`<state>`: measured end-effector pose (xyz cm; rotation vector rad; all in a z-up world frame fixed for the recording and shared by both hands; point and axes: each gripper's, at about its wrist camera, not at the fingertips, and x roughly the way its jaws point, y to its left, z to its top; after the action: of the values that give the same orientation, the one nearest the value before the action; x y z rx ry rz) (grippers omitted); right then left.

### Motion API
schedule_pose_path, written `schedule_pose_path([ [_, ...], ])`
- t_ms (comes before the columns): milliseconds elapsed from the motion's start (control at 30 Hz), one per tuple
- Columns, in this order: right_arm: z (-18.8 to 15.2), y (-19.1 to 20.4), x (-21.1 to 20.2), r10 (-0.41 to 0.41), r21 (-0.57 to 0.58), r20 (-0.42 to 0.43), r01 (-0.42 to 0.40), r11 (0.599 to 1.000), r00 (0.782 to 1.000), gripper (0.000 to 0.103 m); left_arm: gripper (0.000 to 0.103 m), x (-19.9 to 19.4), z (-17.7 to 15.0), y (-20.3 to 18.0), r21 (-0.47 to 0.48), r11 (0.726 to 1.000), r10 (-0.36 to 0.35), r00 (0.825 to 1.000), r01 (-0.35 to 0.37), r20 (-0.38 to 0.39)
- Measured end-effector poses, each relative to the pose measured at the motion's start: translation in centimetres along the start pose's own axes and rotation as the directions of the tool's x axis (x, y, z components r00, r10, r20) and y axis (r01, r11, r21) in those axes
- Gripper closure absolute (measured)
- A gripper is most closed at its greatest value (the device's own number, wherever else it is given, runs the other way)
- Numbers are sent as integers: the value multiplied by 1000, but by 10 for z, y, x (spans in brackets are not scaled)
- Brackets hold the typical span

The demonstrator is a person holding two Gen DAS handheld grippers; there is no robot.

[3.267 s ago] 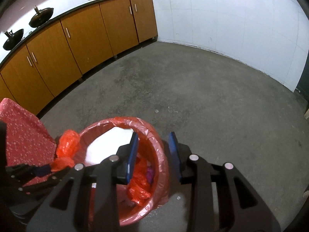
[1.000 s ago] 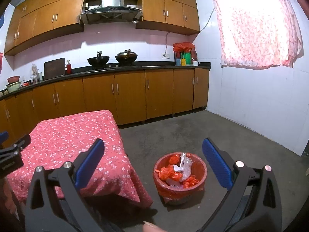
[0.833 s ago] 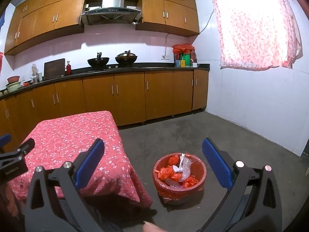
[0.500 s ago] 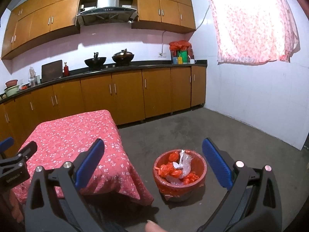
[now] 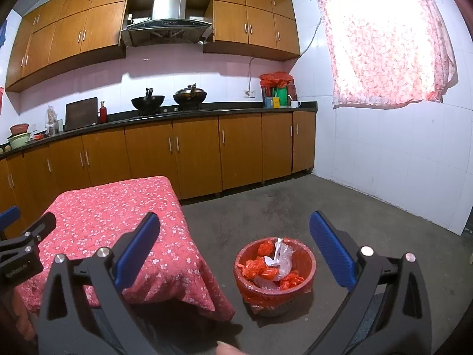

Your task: Collect trash

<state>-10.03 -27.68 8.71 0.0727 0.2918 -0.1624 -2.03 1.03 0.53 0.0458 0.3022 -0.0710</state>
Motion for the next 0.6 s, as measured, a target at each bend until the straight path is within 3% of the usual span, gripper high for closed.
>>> schedule_pose_path([
  [600, 0, 1, 1, 2, 0, -10, -2, 1000, 1000, 4, 2, 2, -1, 2, -13, 1000, -6, 1000, 6, -17],
])
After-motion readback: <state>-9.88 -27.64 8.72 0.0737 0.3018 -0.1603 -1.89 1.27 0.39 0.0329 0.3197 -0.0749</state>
